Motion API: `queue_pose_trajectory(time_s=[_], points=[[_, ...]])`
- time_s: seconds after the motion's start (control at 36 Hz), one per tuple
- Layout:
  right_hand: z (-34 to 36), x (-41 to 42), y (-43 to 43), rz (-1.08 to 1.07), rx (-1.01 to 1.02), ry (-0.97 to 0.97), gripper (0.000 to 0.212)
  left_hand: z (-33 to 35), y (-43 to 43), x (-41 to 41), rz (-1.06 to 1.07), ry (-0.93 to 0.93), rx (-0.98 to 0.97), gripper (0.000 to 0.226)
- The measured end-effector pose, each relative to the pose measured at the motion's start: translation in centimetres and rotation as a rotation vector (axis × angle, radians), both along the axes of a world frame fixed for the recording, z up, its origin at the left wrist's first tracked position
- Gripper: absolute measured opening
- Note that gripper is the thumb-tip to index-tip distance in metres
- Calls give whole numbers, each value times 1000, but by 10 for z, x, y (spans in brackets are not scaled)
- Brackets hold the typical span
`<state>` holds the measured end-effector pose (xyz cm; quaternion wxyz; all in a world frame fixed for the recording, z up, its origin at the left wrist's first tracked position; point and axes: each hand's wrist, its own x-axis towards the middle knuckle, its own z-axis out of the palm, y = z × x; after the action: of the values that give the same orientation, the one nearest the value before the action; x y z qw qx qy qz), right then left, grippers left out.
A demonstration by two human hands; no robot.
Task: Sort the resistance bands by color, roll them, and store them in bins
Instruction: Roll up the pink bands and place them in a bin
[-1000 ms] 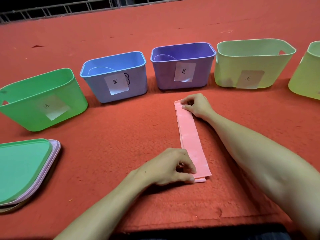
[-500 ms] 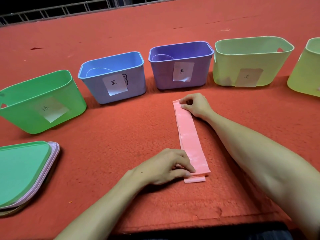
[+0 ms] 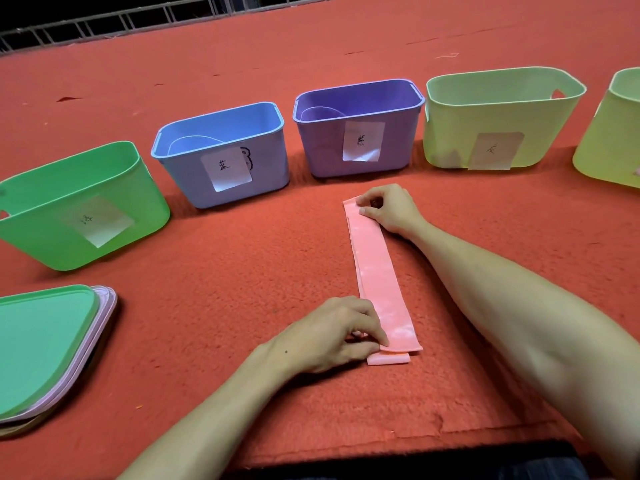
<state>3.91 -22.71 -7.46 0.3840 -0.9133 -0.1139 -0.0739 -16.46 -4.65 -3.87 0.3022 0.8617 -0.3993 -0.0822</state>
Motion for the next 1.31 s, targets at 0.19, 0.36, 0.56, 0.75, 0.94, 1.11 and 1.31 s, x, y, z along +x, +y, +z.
queue_pose_trajectory(time_s=[0.19,0.36,0.56,0.75,0.94,1.11,1.31], points=[[-1,1,1,3,-6,-12,20,6,4,-3,18,-7,-47,13],[-1,2,0,1,-19,-10,19,8,9,-6,63,-4,-73,14],[-2,2,1,-5,-14,2,20,10,9,-9,74,-22,-93,13],[-1,1,1,-7,-17,3,20,11,10,-11,56,-61,-39,15],[-2,1,1,-5,-17,0,20,6,10,-13,49,-80,39,9],[-1,0,1,-5,-16,-4,21,-3,10,-14,30,-101,81,10],[0,0,1,-5,-24,-10,20,-8,11,-12,25,-86,46,9]])
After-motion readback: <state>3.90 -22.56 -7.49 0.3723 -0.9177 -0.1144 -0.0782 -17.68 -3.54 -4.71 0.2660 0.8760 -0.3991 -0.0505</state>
